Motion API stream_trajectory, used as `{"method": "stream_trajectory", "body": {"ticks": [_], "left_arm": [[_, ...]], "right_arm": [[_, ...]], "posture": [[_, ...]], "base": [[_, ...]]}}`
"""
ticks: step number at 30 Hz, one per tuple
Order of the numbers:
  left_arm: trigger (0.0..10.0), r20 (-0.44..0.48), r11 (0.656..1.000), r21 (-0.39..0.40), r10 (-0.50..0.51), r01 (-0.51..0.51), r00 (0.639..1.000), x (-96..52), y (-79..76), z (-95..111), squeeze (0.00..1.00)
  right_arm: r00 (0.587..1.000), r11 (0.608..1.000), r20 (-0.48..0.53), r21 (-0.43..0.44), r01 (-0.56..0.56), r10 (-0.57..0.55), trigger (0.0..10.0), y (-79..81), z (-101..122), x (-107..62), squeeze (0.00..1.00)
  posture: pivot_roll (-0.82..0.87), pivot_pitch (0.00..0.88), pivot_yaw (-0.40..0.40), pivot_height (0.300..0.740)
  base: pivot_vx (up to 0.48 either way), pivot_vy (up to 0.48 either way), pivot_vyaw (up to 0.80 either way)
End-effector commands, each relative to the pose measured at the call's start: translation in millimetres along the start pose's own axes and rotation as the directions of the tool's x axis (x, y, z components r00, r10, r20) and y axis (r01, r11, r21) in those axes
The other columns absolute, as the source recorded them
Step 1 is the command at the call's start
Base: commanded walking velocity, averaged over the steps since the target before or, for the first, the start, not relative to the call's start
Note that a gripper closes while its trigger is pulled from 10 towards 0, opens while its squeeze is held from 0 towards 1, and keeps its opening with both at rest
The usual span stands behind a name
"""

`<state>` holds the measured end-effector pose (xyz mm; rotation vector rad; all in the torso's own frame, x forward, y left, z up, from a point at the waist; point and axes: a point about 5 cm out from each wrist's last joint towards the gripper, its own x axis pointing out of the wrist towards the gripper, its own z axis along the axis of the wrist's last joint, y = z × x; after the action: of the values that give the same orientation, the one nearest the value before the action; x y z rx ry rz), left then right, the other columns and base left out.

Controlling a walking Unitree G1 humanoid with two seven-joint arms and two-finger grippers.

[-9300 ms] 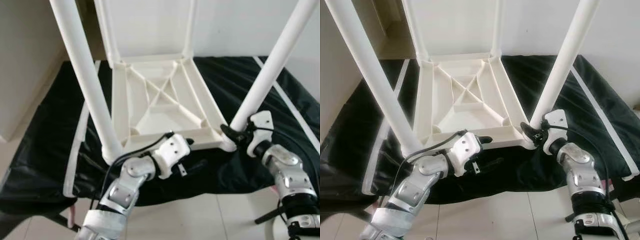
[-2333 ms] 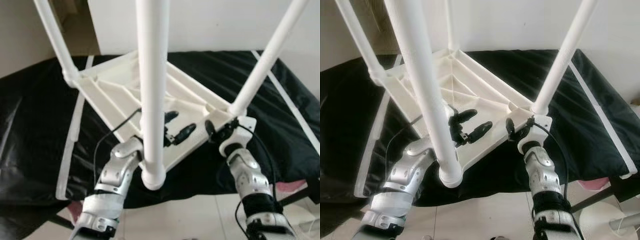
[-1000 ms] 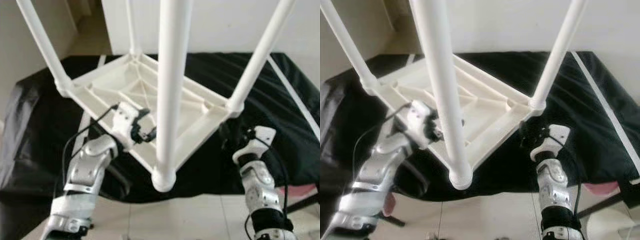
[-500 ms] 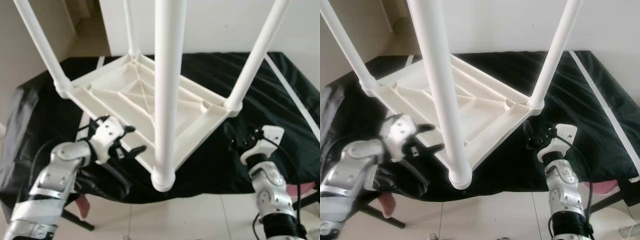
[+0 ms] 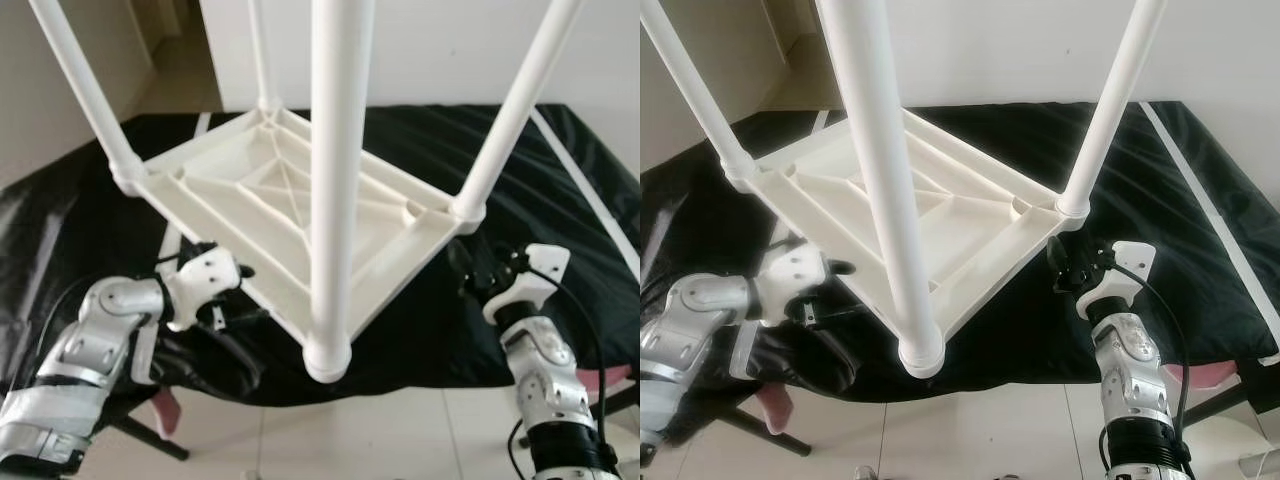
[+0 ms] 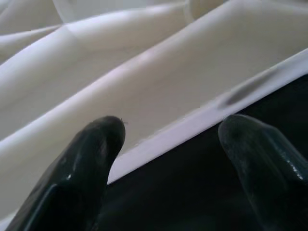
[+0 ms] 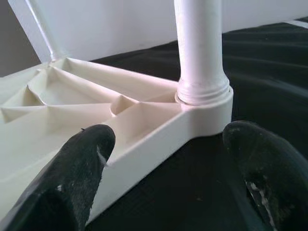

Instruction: Building children table

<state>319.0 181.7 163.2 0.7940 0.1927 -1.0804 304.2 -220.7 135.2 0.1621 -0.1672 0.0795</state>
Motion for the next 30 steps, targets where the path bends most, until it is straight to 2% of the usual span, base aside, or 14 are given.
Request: {"method": "stream_trajectory", "body": {"ticks": [1, 5, 8, 18, 19, 20, 22, 23, 30], "left_arm": [[10.0, -0.042, 0.999, 0.033, 0.009, -0.008, 0.999, 5.4, 1.3, -3.1, 0.0], [10.0, -0.055, 0.998, 0.061, -0.005, 0.008, 0.998, 9.9, 2.1, -2.6, 0.0], [10.0, -0.104, 0.994, 0.099, -0.026, 0.036, 0.994, 17.2, 2.3, -5.9, 0.0], [10.0, -0.116, 0.994, 0.084, -0.065, 0.075, 0.991, 23.4, 1.5, -11.5, 0.0], [10.0, -0.079, 0.997, 0.034, -0.062, 0.065, 0.995, 28.0, 1.9, -9.0, 0.0], [10.0, -0.079, 0.997, 0.034, -0.062, 0.065, 0.995, 28.0, 1.9, -9.0, 0.0], [10.0, 0.088, 0.984, -0.171, -0.036, 0.051, 0.995, 33.8, 5.0, 4.8, 0.0], [10.0, 0.112, 0.977, -0.205, -0.035, 0.057, 0.993, 35.9, 4.8, 5.5, 0.0], [10.0, 0.064, 0.978, -0.193, -0.066, 0.077, 0.996, 42.9, -0.2, -1.4, 0.0]], "right_arm": [[1.0, 1.0, -0.006, -0.002, -0.003, 0.003, 10.0, -1.5, 1.3, 1.2, 0.0], [1.0, 1.0, -0.004, -0.004, -0.004, 0.004, 10.0, -1.4, 2.5, 2.5, 0.0], [1.0, 1.0, 0.002, -0.004, 0.0, 0.0, 10.0, -1.0, 3.9, 3.4, 0.0], [1.0, 1.0, 0.008, 0.0, 0.02, -0.02, 10.0, -2.0, 3.6, 1.8, 0.0], [1.0, 1.0, 0.01, 0.002, 0.021, -0.021, 10.0, -1.0, 3.8, 2.4, 0.0], [1.0, 1.0, 0.01, 0.002, 0.021, -0.021, 10.0, -1.0, 3.8, 2.4, 0.0], [1.0, 1.0, 0.012, 0.003, 0.02, -0.02, 10.0, 0.3, 3.9, 3.0, 0.0], [1.0, 1.0, 0.013, 0.004, 0.021, -0.021, 10.0, 0.6, 3.9, 3.2, 0.0], [1.0, 1.0, 0.011, 0.006, 0.024, -0.024, 10.0, 1.3, 3.4, 3.9, 0.0]], "posture": [[-0.05, 0.064, 0.013, 0.74], [-0.05, 0.065, 0.016, 0.74], [-0.06, 0.068, 0.025, 0.74], [-0.07, 0.073, 0.042, 0.74], [-0.07, 0.074, 0.045, 0.74], [-0.07, 0.074, 0.045, 0.74], [-0.07, 0.075, 0.046, 0.74], [-0.07, 0.076, 0.047, 0.74], [-0.07, 0.081, 0.048, 0.74]], "base": [[0.0, 0.0, 0.0], [0.0, 0.0, 0.0], [0.0, 0.0, 0.0], [0.0, 0.0, 0.0], [0.0, 0.0, 0.0], [0.0, 0.0, 0.0], [0.0, 0.0, 0.0], [0.0, 0.0, 0.0], [0.0, 0.0, 0.0]]}}
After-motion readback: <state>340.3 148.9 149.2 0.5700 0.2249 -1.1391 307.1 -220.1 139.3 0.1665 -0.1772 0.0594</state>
